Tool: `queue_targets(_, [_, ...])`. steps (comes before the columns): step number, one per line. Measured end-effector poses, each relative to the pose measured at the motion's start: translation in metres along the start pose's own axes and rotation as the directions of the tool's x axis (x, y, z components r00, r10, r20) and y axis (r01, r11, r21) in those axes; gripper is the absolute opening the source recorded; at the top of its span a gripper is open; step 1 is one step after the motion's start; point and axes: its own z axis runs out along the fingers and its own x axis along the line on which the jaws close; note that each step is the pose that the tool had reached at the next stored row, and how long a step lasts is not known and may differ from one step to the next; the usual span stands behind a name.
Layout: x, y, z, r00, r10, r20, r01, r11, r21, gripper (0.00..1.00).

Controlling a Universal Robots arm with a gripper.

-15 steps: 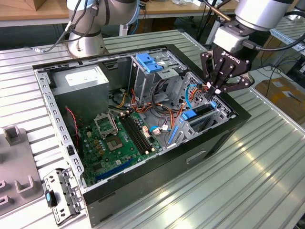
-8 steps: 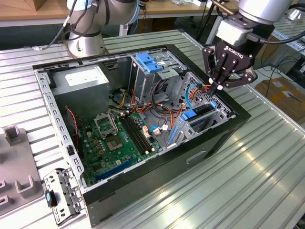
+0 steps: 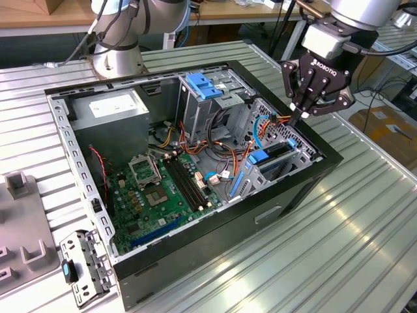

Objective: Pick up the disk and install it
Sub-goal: 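Insert the first disk wire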

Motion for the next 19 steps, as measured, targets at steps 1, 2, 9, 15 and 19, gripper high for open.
queue_targets(1, [0.0001, -0.0030, 0.0003, 1.0000, -0.005, -0.0004, 0.005, 1.0000, 0.0002, 0.11])
queue_targets(2, [-0.0001, -0.0062, 0.0013, 0.9999, -0.010, -0.0006, 0.010, 0.9999, 0.0004, 0.11])
queue_targets(9, [-0.0005, -0.0161, 0.0071, 0.9981, -0.061, -0.0025, 0.061, 0.9981, 0.0024, 0.11])
queue_targets(15, [-0.0001, -0.0208, 0.0077, 0.9802, -0.198, -0.0080, 0.198, 0.9802, 0.0073, 0.11])
queue_targets(19, [-0.0010, -0.0282, 0.0076, 0.9789, -0.204, -0.0082, 0.204, 0.9789, 0.0073, 0.11])
